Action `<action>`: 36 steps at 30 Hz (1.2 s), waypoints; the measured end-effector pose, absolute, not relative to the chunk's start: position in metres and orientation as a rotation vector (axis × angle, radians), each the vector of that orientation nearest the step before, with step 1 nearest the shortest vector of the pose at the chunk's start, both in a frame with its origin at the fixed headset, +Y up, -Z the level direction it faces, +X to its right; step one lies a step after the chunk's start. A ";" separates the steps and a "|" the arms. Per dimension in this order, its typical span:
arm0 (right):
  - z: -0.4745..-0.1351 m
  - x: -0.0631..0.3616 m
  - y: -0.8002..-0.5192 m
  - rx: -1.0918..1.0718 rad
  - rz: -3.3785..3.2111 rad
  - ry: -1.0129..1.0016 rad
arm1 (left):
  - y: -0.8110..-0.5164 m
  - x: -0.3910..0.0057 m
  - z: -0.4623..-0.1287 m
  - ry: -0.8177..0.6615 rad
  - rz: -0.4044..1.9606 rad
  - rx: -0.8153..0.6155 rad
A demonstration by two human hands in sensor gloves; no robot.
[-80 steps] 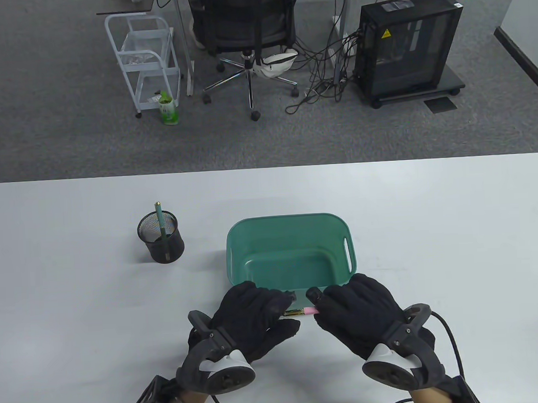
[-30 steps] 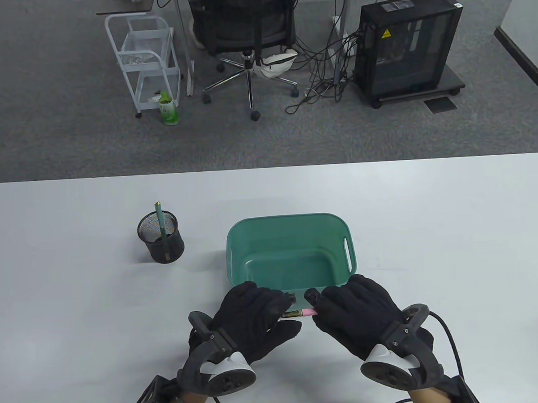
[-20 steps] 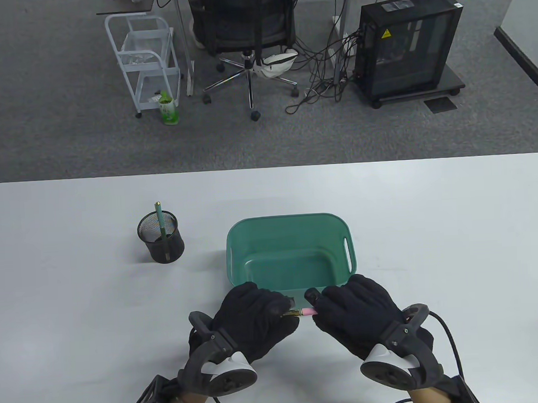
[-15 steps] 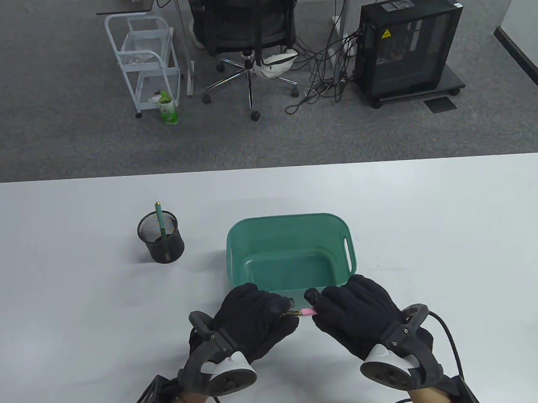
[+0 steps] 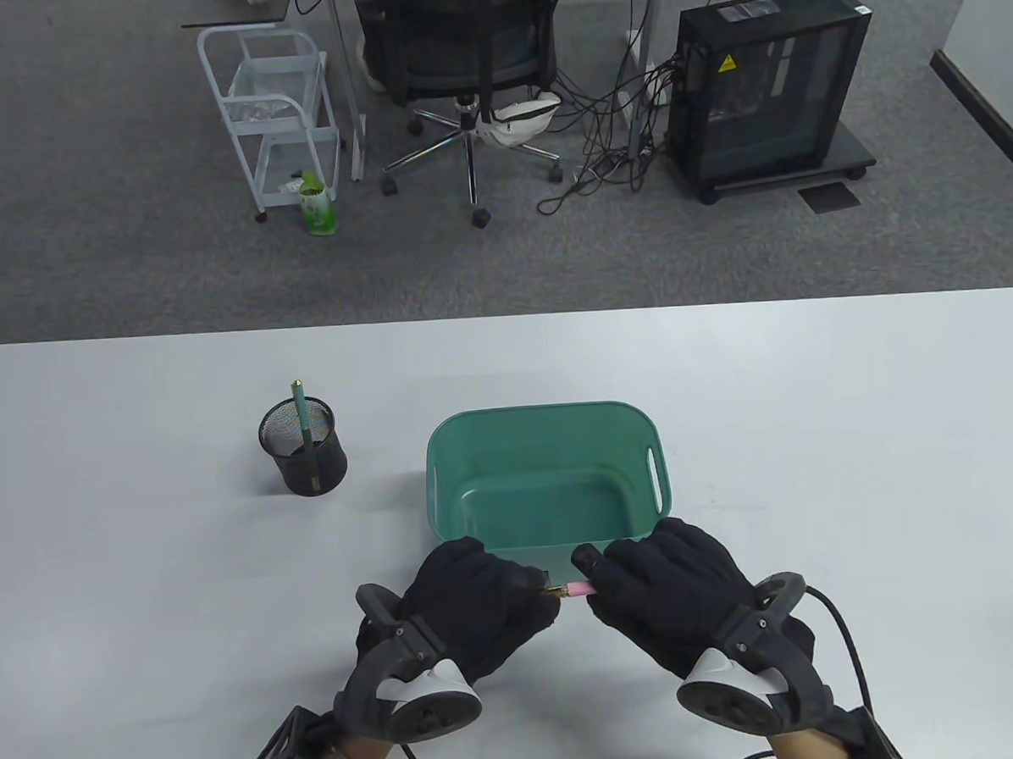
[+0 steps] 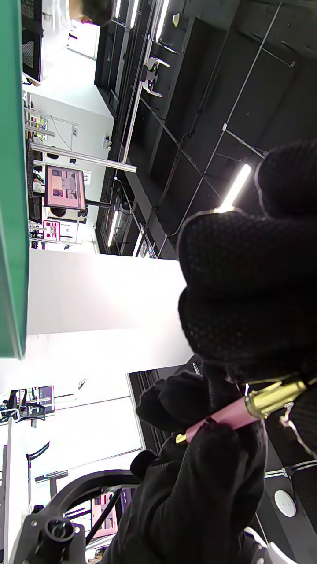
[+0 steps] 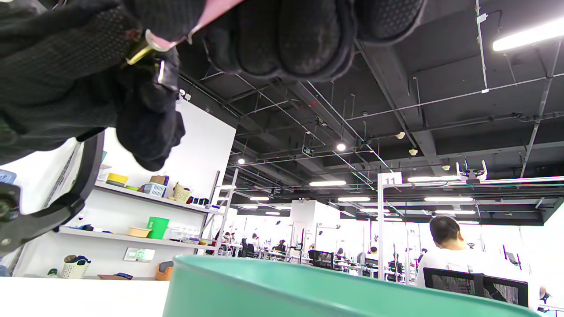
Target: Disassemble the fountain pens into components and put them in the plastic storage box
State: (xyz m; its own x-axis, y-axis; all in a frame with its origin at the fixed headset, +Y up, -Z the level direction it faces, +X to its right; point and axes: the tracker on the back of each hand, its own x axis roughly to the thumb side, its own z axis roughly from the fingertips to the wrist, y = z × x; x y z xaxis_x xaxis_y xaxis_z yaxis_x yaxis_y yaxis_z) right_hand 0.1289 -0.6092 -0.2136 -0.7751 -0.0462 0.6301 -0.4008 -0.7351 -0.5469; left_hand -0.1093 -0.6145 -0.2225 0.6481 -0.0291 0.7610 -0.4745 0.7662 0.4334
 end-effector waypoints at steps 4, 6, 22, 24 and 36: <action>-0.214 0.129 -0.609 0.944 2.586 -1.031 | -0.615 -0.110 -0.223 -0.835 0.276 0.664; -0.214 0.129 -0.609 0.940 2.587 -1.032 | -0.615 -0.110 -0.223 -0.836 0.275 0.658; -0.216 0.130 -0.609 0.933 2.593 -1.030 | -0.615 -0.108 -0.222 -0.825 0.239 0.659; -0.216 0.130 -0.609 0.935 2.594 -1.030 | -0.615 -0.108 -0.222 -0.825 0.242 0.657; -0.215 0.129 -0.610 0.943 2.589 -1.029 | -0.615 -0.109 -0.223 -0.830 0.265 0.659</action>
